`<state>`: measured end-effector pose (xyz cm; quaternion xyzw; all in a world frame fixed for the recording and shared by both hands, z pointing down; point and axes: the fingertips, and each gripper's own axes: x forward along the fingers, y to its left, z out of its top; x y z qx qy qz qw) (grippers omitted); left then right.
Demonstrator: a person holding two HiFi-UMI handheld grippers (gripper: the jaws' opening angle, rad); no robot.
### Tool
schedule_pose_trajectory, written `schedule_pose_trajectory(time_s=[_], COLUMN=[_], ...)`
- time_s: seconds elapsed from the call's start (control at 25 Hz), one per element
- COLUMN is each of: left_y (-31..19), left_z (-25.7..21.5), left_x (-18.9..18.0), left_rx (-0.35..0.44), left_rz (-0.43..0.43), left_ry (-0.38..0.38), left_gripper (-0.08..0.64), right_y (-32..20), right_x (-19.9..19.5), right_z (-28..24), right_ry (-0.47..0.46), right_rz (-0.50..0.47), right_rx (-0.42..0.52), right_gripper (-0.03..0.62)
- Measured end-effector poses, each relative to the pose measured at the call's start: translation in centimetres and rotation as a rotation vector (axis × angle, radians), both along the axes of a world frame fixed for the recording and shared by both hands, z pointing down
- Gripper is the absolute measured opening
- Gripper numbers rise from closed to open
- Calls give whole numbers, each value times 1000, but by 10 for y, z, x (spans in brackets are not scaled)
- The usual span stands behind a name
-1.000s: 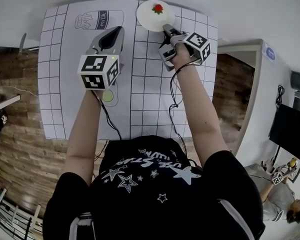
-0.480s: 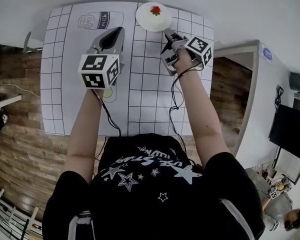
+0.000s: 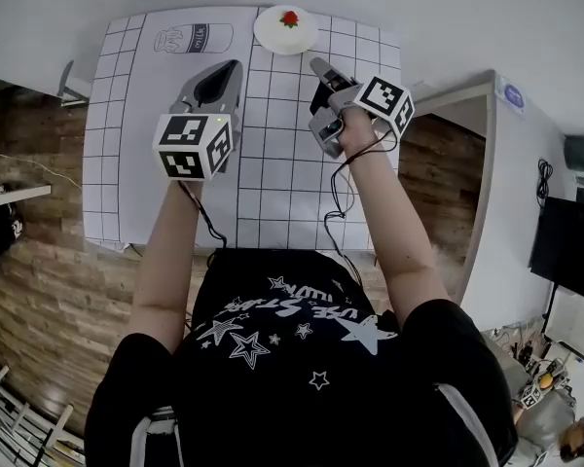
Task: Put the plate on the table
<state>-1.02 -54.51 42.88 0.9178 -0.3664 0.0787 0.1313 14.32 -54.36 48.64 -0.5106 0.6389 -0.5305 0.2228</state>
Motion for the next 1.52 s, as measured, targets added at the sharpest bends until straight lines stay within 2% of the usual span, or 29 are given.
schedule_pose_trajectory(time_s=[0.28,0.6,0.92,1.04,1.2,1.32,1.52], left_y=[55,130,211,209,173,149,163], left_z=[-22,-36,-49,-49,-46,-46,-46], left_x=[12,29,40,47,61,78,78], left_rx=[36,64,88,89,105,64,44], left_rz=[-28,-48,-98,-121,-123,-163,-189], left_ry=[4,4,-3,-6,3,-23,-21], left_gripper=[9,9,9,9,9,9,9], right_y=[55,125,199,192,152,122,132], right_x=[-8,-2,5,11,21,35,37], right_z=[-46,-68,-82,-78,-74,-71,-70], right_ry=[146,169,234,220,248,218,191], right_rz=[-138,-201,-293,-317,-343,-391,-411], right_rx=[153,222,280,283,296,270,268], right_gripper=[29,28,25,25,25,25,23])
